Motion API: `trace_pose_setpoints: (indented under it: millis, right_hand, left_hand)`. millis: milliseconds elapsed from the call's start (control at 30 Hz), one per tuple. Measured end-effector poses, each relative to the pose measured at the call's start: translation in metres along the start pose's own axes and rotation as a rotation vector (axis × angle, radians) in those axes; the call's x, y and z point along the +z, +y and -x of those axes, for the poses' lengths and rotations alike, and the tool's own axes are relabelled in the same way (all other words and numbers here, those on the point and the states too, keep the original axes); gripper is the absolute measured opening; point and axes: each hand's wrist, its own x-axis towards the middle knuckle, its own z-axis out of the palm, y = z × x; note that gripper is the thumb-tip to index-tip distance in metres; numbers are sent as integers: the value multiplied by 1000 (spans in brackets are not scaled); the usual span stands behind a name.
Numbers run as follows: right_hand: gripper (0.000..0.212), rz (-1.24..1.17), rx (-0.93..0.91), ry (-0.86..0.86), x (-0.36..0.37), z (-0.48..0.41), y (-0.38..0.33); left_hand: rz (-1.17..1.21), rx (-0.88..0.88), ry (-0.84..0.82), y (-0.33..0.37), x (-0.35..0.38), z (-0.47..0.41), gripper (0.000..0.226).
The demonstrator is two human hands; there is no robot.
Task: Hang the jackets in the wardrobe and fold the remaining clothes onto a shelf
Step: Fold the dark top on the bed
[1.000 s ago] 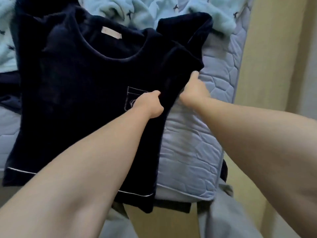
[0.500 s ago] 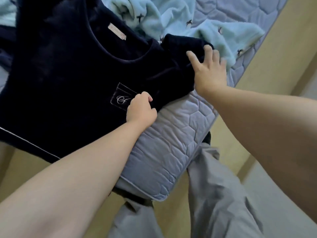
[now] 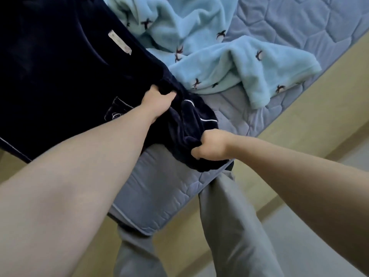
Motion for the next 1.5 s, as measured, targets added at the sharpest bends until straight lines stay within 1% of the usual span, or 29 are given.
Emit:
trace_pose_setpoints:
  millis: [33,67,133,200,267,333,433,500,533,600,633,700,767,800,867,900,967,1033,1067,1100,1133,1167,1200,1233,1300,1333,1400,1467,1500]
  right_hand:
    - [36,-5,-1,-28,4,-7,-4]
    - [34,48,-8,-41,7,-14,-7]
    - [33,227,-25,-51,12,-30,-10]
    - [43,355,-49,-51,18,-44,-9]
    - [57,407,-65,-56,23,-49,-12]
    - [65,422,-90,-40,32,-49,-16]
    - [69,400,-148,2,43,-39,-25]
    - [69,332,-161,-1,44,-29,-31]
    - [64,283,-138,-22,43,-24,-33]
    - [48,115,4,-118,40,-12,-34]
    - [46,-19,111,-166,41,-6,-35]
    - [48,-269,278,-234,47,5,-37]
    - [56,-476,364,-293,52,14,-41]
    - [62,-560,374,-318,55,17,-43]
    - [68,-666,354,-313,59,20,-47]
    - [68,-713,345,-294,61,21,-49]
    - [65,-863,333,-273,66,21,-52]
    - [65,-1081,359,-286,66,20,-54]
    - [65,-1213,384,-311,65,21,-56]
    - [66,-1362,394,-331,65,23,-58]
    - [64,-1504,375,-329,65,24,-62]
    - [62,-1637,328,-310,65,25,-67]
    - [57,-1774,264,-290,67,25,-74]
    - [49,-1915,192,-279,70,24,-83]
    - [26,-2194,83,-245,74,16,-105]
    - [21,-2312,46,-217,76,12,-117]
    - [28,-2443,-16,-146,79,6,-139]
    - [41,-2433,-64,-72,83,2,-161]
    - [45,-2426,-106,-75,84,1,-173]
  left_hand:
    - [-11,-23,-12,0,2,-7,79]
    - [-14,-46,-17,0,3,-15,81]
    - [-7,-69,-1,-2,8,-28,82]
    - [-15,-69,15,-5,11,-38,84]
    - [-17,-60,10,-8,11,-43,86]
    - [-11,-58,-5,-10,8,-45,89]
    - [30,-55,-38,-9,4,-43,88]
    - [70,-60,-64,-7,1,-40,82]
    - [96,-67,-72,-5,-1,-39,78]
    - [139,-82,-74,-2,-4,-35,74]
    - [147,-81,-72,0,-4,-32,73]
    - [147,-65,-71,3,-4,-25,75]
    - [146,-37,-92,2,-4,-17,80]
    - [131,-14,-112,1,-4,-12,78]
    - [114,32,-177,-5,-6,0,62]
    - [139,46,-219,-9,-9,9,51]
    - [288,49,-252,-19,-19,28,35]
    - [501,30,-159,-35,-33,49,18]
    - [585,-13,-83,-45,-39,62,10]
    - [644,-88,-13,-57,-44,75,7]
    - [685,-183,16,-71,-49,89,12]
    - [715,-278,-26,-84,-54,105,18]
    - [740,-355,-133,-99,-58,120,28]
    - [762,-396,-271,-113,-61,133,44]
    - [848,-375,-507,-138,-67,154,78]
    - [912,-341,-567,-148,-70,161,86]
    - [1045,-291,-608,-163,-76,170,86]
    - [1139,-290,-610,-173,-81,175,77]
    - [1142,-294,-620,-179,-83,176,74]
